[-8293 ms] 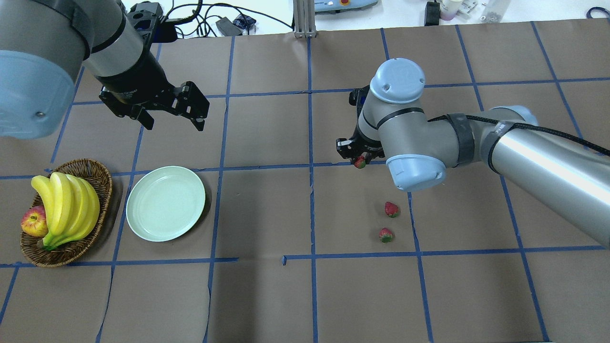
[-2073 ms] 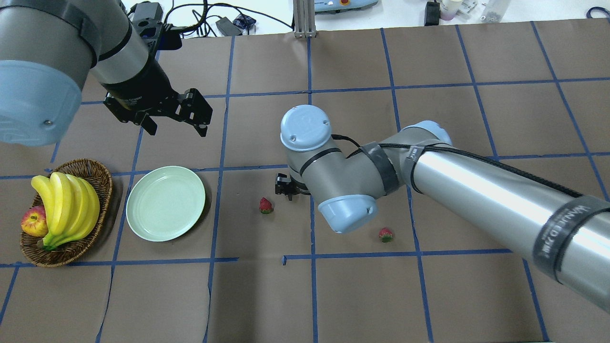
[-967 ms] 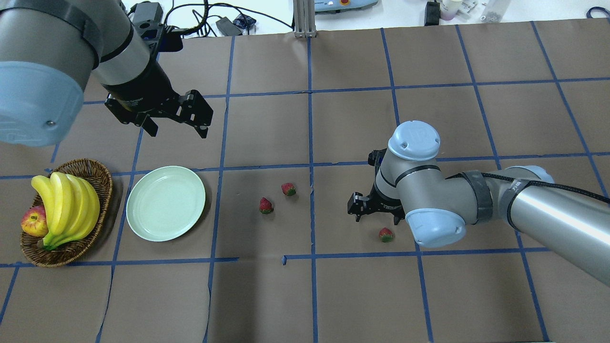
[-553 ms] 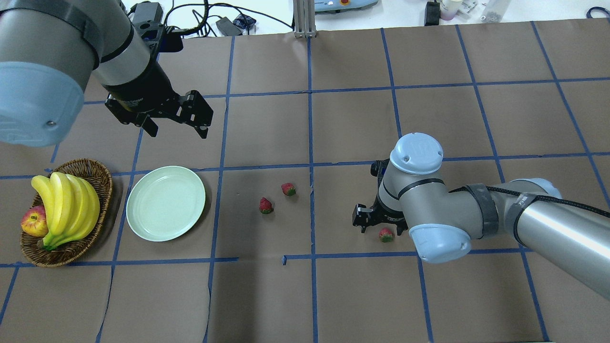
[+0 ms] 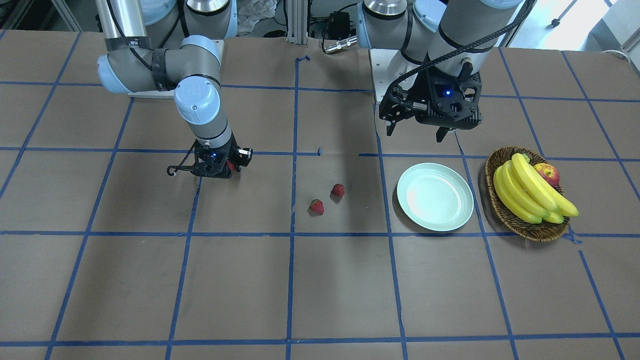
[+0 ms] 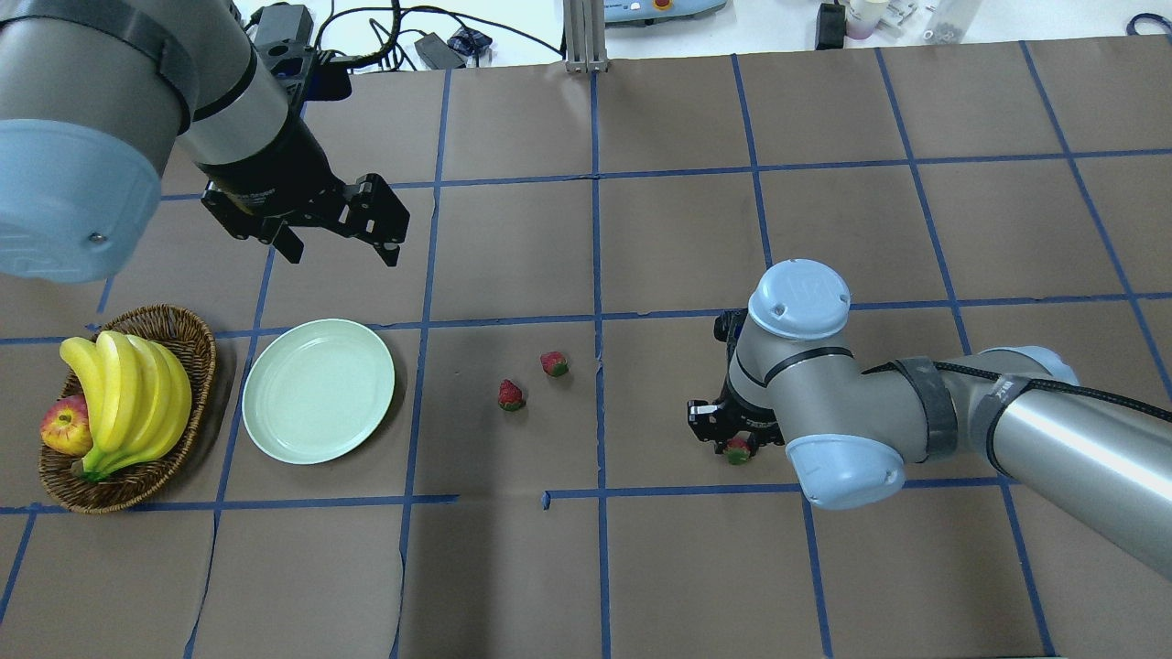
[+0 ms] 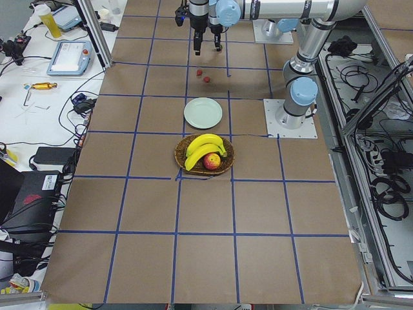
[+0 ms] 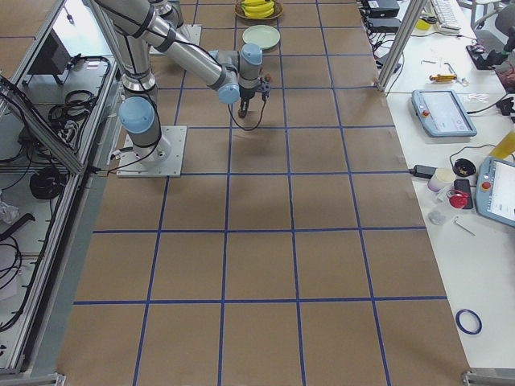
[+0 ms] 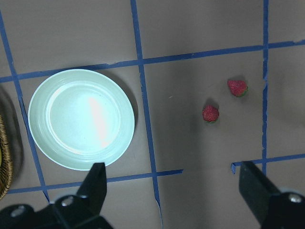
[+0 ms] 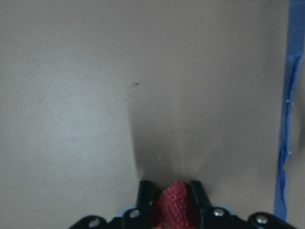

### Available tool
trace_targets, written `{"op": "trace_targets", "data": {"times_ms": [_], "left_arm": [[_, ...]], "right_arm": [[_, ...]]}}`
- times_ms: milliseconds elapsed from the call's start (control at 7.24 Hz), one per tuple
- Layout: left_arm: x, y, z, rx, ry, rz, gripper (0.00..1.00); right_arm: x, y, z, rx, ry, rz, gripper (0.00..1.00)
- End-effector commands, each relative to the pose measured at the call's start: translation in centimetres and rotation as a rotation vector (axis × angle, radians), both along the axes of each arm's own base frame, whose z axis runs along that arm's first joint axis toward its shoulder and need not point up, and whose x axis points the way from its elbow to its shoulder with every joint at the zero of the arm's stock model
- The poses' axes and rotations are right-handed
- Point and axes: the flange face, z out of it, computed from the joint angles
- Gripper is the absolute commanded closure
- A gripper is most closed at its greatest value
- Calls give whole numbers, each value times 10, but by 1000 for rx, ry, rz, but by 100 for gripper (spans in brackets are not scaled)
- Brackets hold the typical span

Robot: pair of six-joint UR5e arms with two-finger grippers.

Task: Collect all strawberries into plate
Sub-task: 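Carry the last strawberry and release it near the other two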

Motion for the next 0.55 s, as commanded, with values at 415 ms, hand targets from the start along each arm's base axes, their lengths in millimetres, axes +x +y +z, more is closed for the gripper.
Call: {"op": "trace_targets", "data": {"times_ms": [415], "left_arm": [[-1, 0, 0, 0, 0, -3, 0]], "right_arm": [[109, -97, 65, -158, -124, -159, 100]]}}
